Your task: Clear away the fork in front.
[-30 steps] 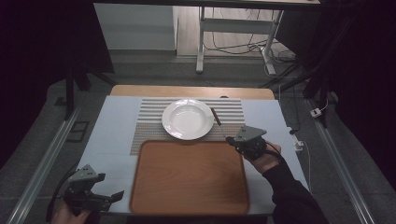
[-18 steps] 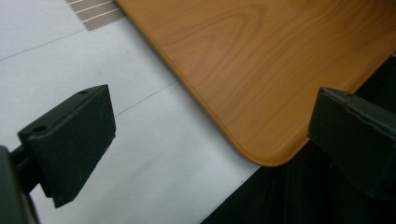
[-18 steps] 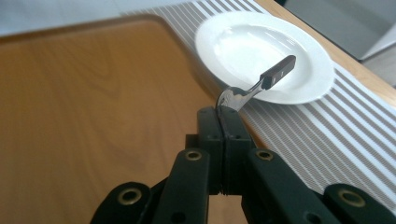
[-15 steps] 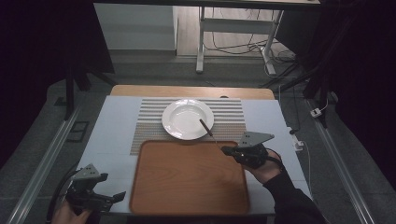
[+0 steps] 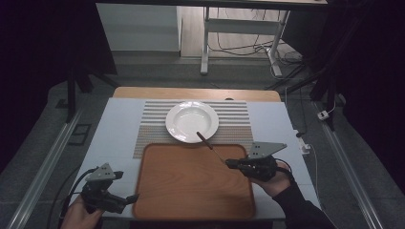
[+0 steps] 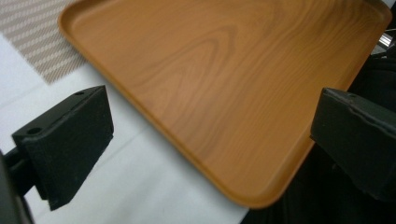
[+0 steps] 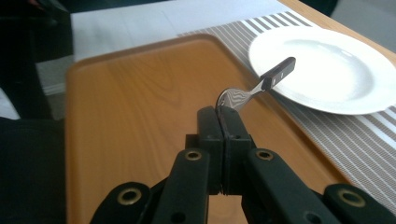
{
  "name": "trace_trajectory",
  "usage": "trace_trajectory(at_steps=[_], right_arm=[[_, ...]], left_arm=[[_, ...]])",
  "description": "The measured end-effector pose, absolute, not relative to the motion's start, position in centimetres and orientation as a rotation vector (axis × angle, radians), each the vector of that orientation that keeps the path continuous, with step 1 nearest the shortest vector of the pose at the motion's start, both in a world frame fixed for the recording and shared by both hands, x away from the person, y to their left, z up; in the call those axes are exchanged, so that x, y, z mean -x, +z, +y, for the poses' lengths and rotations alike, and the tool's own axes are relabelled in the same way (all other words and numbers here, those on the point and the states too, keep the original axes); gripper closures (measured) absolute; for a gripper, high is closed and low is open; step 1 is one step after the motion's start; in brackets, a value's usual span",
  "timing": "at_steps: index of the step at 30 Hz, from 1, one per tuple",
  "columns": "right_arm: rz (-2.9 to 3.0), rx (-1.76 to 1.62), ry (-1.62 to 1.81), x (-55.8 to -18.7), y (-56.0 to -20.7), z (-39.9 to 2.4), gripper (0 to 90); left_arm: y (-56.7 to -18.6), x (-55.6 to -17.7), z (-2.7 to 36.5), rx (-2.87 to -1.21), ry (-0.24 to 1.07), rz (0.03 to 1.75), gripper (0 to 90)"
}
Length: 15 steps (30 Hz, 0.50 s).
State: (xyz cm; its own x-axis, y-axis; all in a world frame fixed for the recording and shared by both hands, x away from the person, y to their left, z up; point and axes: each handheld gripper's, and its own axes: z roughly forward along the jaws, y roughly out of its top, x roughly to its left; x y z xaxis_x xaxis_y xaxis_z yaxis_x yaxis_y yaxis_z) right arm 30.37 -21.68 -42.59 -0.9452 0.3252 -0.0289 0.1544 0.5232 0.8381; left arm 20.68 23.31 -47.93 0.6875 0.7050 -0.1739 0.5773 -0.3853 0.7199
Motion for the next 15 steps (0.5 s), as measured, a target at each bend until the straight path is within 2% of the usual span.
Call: trace_trajectory(at_steps=[15], right_arm=[[2.647,-0.349,1.511,-28.5,-42.9,-21.6,89.1]], left_arm=[[-47.4,-24.2,19.9,-2.171,0.172,0.832,0.0]])
